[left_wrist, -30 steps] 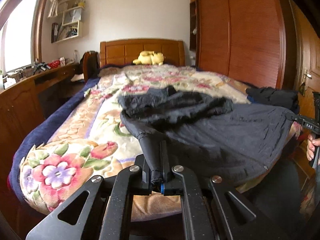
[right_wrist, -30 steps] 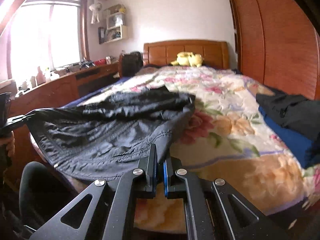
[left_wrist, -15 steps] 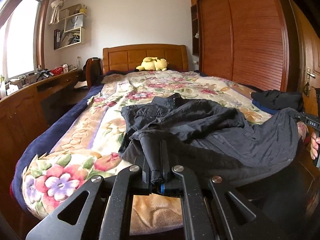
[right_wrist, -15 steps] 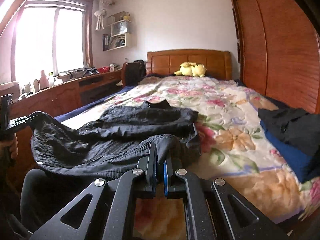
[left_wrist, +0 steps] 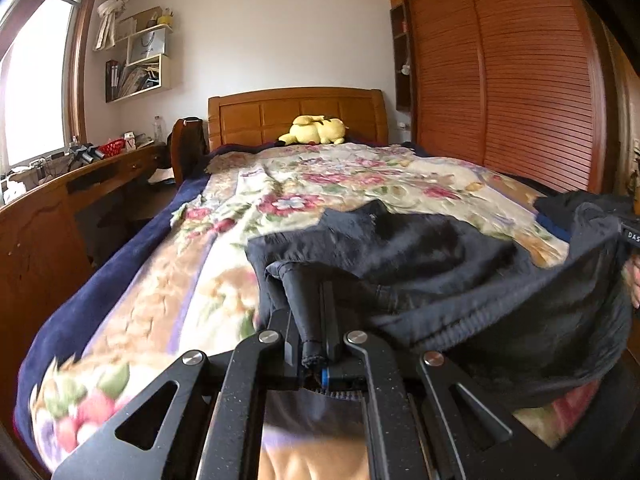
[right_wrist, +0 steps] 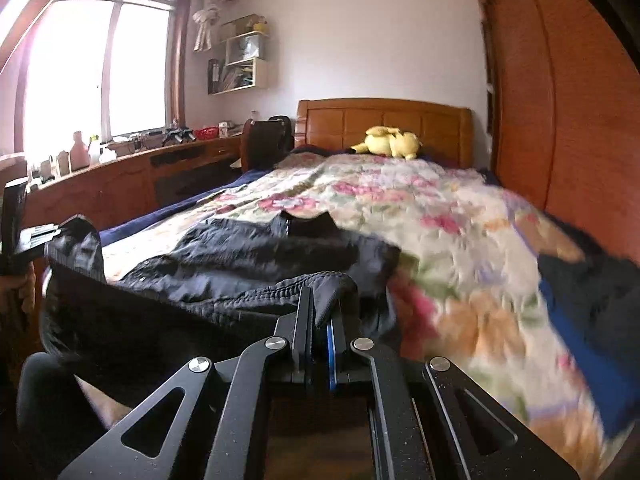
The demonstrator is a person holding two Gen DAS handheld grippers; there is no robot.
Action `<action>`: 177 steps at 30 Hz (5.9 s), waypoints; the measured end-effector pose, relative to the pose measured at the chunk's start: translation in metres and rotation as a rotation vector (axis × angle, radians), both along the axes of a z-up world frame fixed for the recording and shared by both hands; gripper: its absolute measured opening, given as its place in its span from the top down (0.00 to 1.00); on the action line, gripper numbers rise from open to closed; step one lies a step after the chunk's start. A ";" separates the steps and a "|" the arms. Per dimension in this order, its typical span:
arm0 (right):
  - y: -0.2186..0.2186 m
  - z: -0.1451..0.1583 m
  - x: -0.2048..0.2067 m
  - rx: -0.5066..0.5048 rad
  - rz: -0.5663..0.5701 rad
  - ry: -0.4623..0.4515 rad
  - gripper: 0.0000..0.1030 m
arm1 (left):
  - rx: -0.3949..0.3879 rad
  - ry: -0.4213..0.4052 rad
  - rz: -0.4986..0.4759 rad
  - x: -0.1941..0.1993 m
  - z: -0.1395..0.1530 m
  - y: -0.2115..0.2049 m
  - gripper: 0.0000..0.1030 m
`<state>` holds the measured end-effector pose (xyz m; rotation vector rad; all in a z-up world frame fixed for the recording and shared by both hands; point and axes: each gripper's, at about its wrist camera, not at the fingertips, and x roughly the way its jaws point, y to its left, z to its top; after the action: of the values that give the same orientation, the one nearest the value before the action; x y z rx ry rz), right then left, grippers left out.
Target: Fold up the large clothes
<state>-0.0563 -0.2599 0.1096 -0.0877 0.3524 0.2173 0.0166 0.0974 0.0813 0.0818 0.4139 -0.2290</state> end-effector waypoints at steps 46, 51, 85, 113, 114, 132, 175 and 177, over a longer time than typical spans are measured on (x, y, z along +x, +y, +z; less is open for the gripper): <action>0.034 -0.022 0.325 -0.112 -0.155 0.278 0.35 | 0.090 0.215 0.102 0.175 -0.044 0.038 0.54; 0.032 -0.045 0.270 -0.101 -0.113 0.328 0.35 | 0.063 0.253 0.095 0.137 -0.062 0.045 0.47; 0.013 -0.096 0.232 -0.052 -0.113 0.346 0.26 | -0.007 0.257 0.140 0.127 -0.090 0.051 0.39; 0.002 -0.094 0.225 0.029 -0.056 0.412 0.28 | -0.041 0.304 0.066 0.137 -0.093 0.022 0.39; 0.003 -0.094 0.225 0.030 -0.053 0.414 0.28 | -0.041 0.312 0.065 0.139 -0.095 0.022 0.39; 0.021 -0.089 0.210 -0.041 0.001 0.352 0.83 | -0.045 0.346 0.000 0.129 -0.099 0.015 0.90; 0.014 -0.036 0.048 -0.028 -0.150 0.307 0.65 | -0.120 0.180 0.025 -0.030 -0.085 0.031 0.90; 0.011 -0.028 0.044 -0.019 -0.163 0.284 0.63 | -0.121 0.178 0.024 -0.030 -0.085 0.032 0.85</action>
<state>-0.0121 -0.2492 0.0820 -0.0461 0.6414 0.0646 -0.0131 0.1291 -0.0036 -0.0631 0.5770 -0.2379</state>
